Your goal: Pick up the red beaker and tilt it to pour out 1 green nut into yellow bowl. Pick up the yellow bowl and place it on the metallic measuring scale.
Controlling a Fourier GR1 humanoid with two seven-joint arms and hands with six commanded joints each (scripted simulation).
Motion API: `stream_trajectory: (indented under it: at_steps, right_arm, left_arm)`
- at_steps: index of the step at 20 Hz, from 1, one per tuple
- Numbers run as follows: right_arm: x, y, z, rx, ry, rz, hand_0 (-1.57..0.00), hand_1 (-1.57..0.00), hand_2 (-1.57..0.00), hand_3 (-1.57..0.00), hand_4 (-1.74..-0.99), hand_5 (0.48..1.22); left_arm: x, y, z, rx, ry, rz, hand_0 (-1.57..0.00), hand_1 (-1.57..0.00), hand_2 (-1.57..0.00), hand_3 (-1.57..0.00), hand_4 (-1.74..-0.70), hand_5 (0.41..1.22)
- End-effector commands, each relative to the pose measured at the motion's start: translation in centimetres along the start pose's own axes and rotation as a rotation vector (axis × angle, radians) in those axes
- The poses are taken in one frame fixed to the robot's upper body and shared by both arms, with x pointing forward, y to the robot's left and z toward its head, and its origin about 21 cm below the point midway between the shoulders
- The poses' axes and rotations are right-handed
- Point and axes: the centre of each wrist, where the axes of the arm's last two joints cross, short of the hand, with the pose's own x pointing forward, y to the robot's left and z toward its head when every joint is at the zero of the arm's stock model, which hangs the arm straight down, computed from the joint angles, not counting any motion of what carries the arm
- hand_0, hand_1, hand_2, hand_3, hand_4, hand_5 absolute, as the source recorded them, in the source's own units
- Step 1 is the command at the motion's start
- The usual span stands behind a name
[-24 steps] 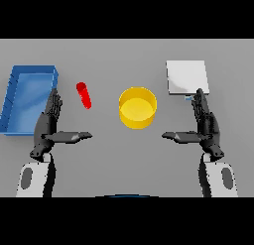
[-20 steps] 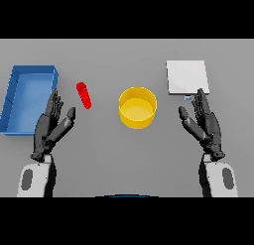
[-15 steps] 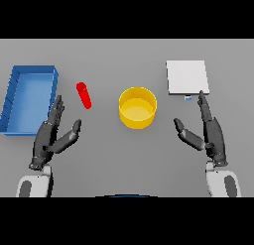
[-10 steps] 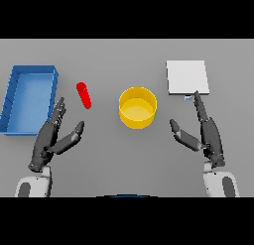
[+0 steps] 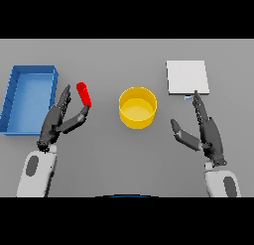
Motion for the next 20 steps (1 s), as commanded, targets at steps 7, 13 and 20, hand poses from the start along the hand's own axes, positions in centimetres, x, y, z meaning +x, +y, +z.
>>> stream_trajectory:
  at_steps: [7,13,20]
  right_arm:
    - [-0.2,0.1,-0.1,0.007,0.013,0.001,0.0,0.0,0.0,0.0,-1.222,0.627]
    - [-0.2,-0.3,0.5,-0.003,0.013,-0.006,0.0,0.0,0.0,0.0,-1.234,0.635]
    - [-0.1,-0.6,0.5,-0.006,0.024,-0.01,0.0,0.0,0.0,0.0,-1.246,0.645]
  left_arm:
    - [-0.2,-0.6,-4.3,-0.044,-0.034,-0.03,0.0,0.0,0.0,0.0,-1.2,0.651]
    - [0.3,-1.4,-6.5,-0.033,-0.017,-0.068,0.0,0.0,0.0,0.0,-1.2,0.669]
    - [-0.8,-2.2,-8.2,-0.002,-0.058,0.017,0.0,0.0,0.0,0.0,-1.29,0.708]
